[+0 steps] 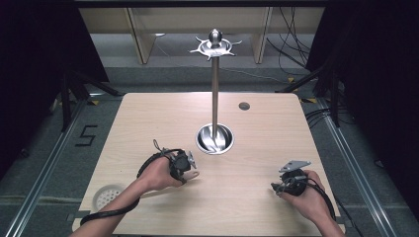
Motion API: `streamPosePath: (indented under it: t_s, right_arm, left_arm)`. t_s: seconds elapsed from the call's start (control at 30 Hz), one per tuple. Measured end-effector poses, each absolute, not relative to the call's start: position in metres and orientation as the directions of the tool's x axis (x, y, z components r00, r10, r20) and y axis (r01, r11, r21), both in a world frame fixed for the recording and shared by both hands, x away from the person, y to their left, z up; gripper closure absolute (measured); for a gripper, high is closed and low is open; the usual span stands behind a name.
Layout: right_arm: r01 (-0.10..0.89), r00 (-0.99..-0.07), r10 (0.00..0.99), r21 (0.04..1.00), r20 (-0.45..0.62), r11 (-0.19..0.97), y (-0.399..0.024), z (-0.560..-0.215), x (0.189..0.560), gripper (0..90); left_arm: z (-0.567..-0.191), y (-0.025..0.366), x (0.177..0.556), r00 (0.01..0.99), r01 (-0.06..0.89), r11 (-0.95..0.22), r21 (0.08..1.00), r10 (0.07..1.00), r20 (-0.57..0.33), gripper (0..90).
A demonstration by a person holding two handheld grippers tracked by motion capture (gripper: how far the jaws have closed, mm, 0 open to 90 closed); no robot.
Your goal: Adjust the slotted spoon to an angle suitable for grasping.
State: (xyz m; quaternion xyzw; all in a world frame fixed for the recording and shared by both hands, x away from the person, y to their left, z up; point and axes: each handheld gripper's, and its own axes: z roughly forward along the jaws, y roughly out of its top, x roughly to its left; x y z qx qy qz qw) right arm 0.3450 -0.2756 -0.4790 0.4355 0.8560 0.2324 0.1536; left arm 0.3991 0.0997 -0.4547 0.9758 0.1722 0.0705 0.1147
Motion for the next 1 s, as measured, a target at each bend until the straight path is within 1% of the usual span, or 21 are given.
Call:
streamPosePath:
  t_s: [0.03, 0.07, 0.1, 0.2, 0.37, 0.4, 0.5, 0.57, 0.67, 0.73, 0.8, 0.83, 0.93, 1.0]
  right_arm:
    - [0.671, -0.575, 0.816, 0.535, -0.062, 0.513, -0.276, -0.479, 0.345, 53.4]
    - [0.671, -0.574, 0.817, 0.536, -0.061, 0.512, -0.276, -0.479, 0.345, 53.4]
    - [0.671, -0.574, 0.817, 0.536, -0.061, 0.512, -0.276, -0.479, 0.345, 53.4]
    - [0.662, -0.578, 0.813, 0.542, -0.069, 0.517, -0.276, -0.479, 0.346, 53.4]
    - [0.662, -0.576, 0.815, 0.545, -0.071, 0.515, -0.277, -0.479, 0.346, 53.4]
    - [0.663, -0.575, 0.815, 0.544, -0.069, 0.514, -0.277, -0.478, 0.346, 53.4]
    - [0.670, -0.567, 0.822, 0.545, -0.062, 0.503, -0.277, -0.478, 0.345, 53.4]
    - [0.669, -0.568, 0.821, 0.546, -0.061, 0.504, -0.277, -0.478, 0.346, 53.4]
    - [0.668, -0.567, 0.821, 0.547, -0.063, 0.504, -0.277, -0.478, 0.345, 53.4]
    - [0.672, -0.563, 0.824, 0.547, -0.060, 0.499, -0.277, -0.478, 0.345, 53.3]
    - [0.672, -0.563, 0.824, 0.547, -0.059, 0.499, -0.277, -0.478, 0.345, 53.3]
    - [0.671, -0.562, 0.825, 0.551, -0.059, 0.496, -0.277, -0.478, 0.345, 53.2]
    - [0.671, -0.562, 0.825, 0.550, -0.059, 0.497, -0.277, -0.478, 0.345, 53.2]
    - [0.672, -0.562, 0.825, 0.548, -0.060, 0.497, -0.277, -0.478, 0.345, 53.1]
  left_arm:
    - [-0.446, 0.106, 0.399, 0.921, 0.336, -0.895, 0.292, 0.378, 0.099, 67.9]
    - [-0.442, 0.109, 0.399, 0.915, 0.345, -0.885, 0.313, 0.391, 0.097, 67.9]
    - [-0.442, 0.109, 0.399, 0.915, 0.345, -0.885, 0.313, 0.391, 0.097, 68.0]
    - [-0.429, 0.122, 0.399, 0.888, 0.381, -0.834, 0.399, 0.450, 0.093, 68.0]
    - [-0.418, 0.137, 0.397, 0.864, 0.402, -0.779, 0.480, 0.496, 0.082, 68.0]
    - [-0.416, 0.140, 0.395, 0.853, 0.408, -0.758, 0.510, 0.515, 0.082, 68.0]
    - [-0.412, 0.146, 0.393, 0.846, 0.406, -0.739, 0.537, 0.527, 0.085, 68.0]
    - [-0.406, 0.155, 0.389, 0.837, 0.407, -0.710, 0.575, 0.542, 0.078, 67.9]
    - [-0.402, 0.160, 0.387, 0.838, 0.398, -0.701, 0.592, 0.540, 0.076, 68.0]
    - [-0.399, 0.166, 0.383, 0.830, 0.401, -0.675, 0.619, 0.554, 0.067, 68.0]
    - [-0.396, 0.168, 0.384, 0.837, 0.391, -0.688, 0.611, 0.543, 0.075, 67.9]
    - [-0.394, 0.172, 0.381, 0.826, 0.402, -0.663, 0.632, 0.561, 0.063, 68.0]
    - [-0.391, 0.176, 0.380, 0.818, 0.405, -0.646, 0.647, 0.572, 0.059, 68.0]
    - [-0.387, 0.180, 0.378, 0.803, 0.412, -0.608, 0.679, 0.594, 0.045, 68.0]
